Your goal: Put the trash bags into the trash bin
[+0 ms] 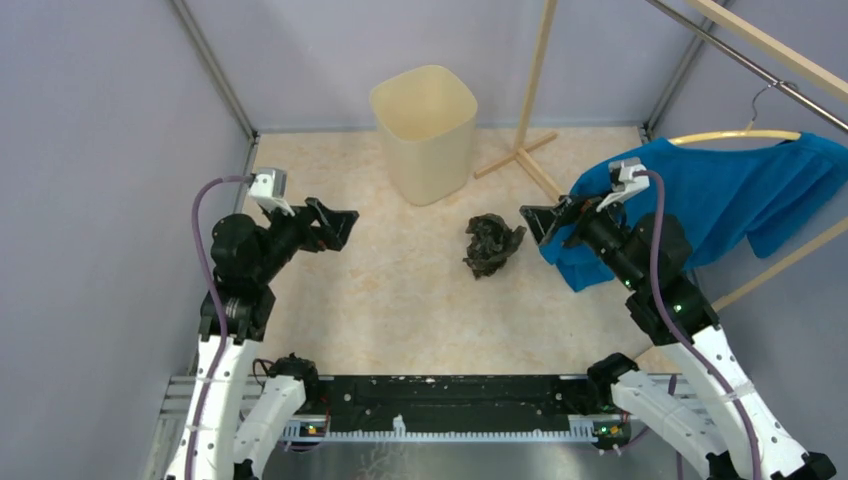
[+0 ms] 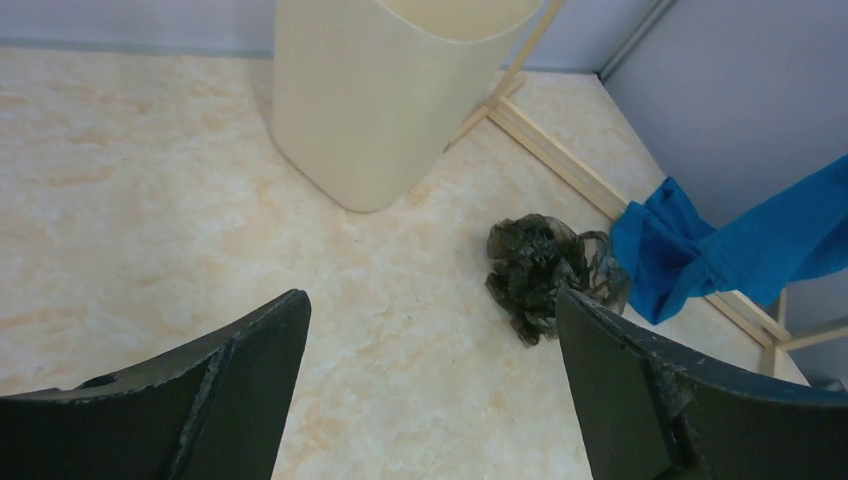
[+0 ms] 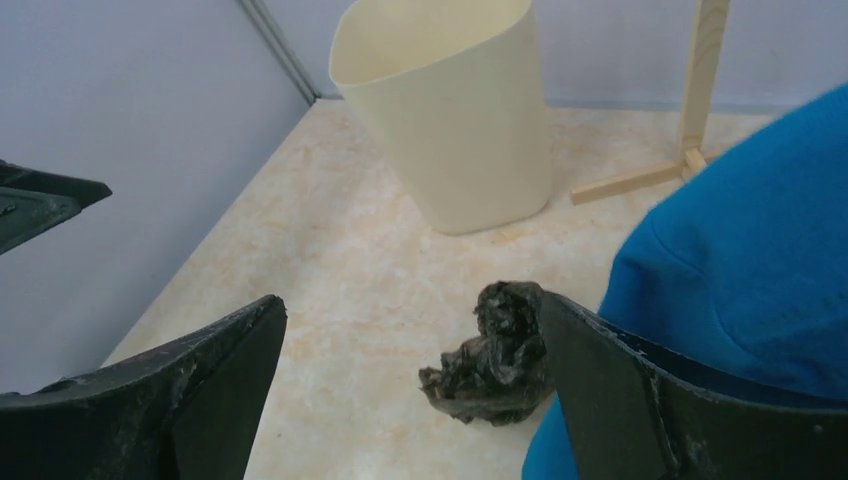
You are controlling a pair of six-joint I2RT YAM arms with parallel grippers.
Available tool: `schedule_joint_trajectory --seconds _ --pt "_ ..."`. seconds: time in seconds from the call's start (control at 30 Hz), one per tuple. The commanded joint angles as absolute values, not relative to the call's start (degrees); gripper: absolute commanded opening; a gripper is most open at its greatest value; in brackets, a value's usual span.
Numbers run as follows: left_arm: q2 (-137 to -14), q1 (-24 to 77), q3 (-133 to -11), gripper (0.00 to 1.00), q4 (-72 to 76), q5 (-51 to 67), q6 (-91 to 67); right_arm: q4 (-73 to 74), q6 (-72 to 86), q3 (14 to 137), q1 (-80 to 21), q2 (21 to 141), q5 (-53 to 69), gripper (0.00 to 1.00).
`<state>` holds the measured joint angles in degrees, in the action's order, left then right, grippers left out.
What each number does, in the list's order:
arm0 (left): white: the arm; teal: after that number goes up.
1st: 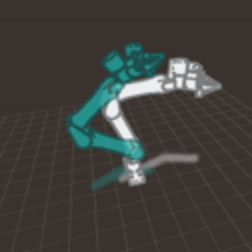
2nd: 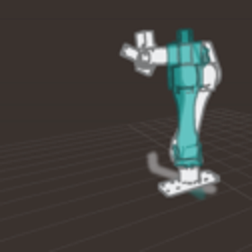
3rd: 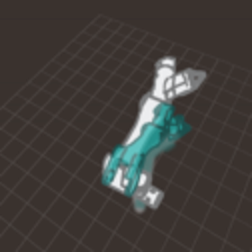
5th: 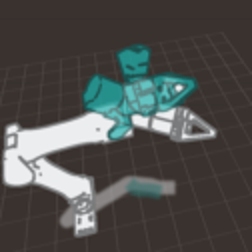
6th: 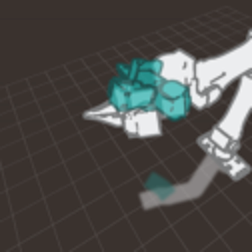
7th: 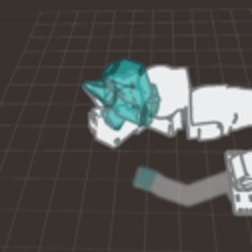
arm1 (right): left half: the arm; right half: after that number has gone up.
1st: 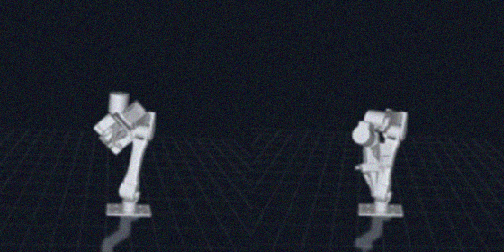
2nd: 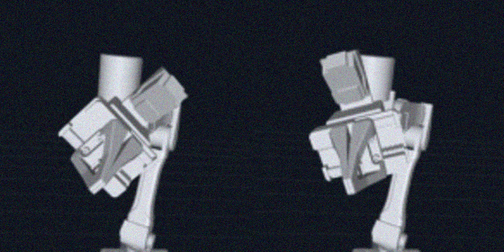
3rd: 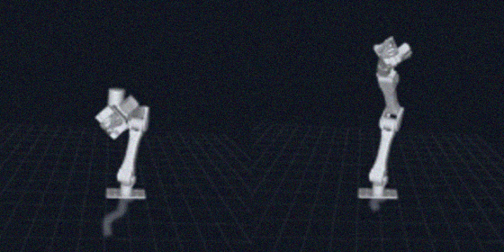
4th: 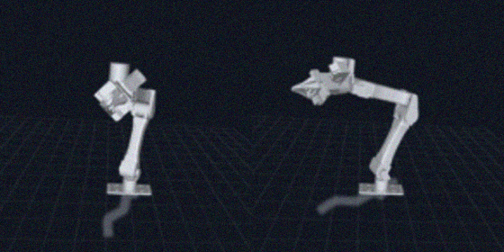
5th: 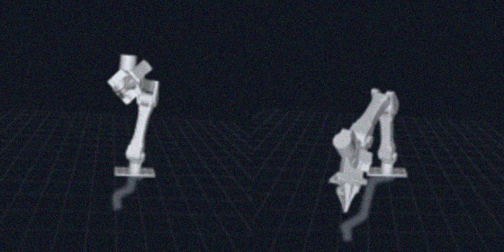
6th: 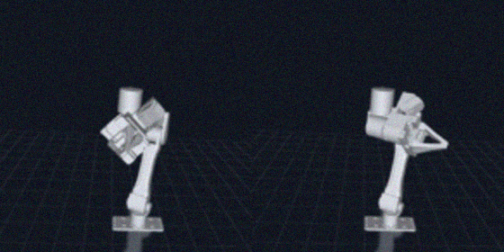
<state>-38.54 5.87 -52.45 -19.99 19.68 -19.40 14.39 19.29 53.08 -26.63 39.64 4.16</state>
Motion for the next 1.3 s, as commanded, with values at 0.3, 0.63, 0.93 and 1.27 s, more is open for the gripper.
schedule_joint_trajectory --seconds 0.3,0.63,0.93,1.27 --pt "-45.9 7.8 -41.6 0.98 -4.6 38.3 -32.9 17.6 18.9 45.2 -27.0 23.8 3.5 0.99" --pt "-60.6 31.9 -41.4 0.98 2.2 21.5 -33.1 24.5 31.0 36.4 -27.0 10.9 10.2 0.99" --pt "-87.7 41.6 -59.1 0.98 1.2 17.6 -31.7 21.4 36.5 30.1 -26.9 15.4 21.8 0.99" --pt "-101.6 41.8 -64.3 0.69 5.0 18.7 -38.0 20.5 36.0 28.7 -26.9 25.0 10.2 0.99"
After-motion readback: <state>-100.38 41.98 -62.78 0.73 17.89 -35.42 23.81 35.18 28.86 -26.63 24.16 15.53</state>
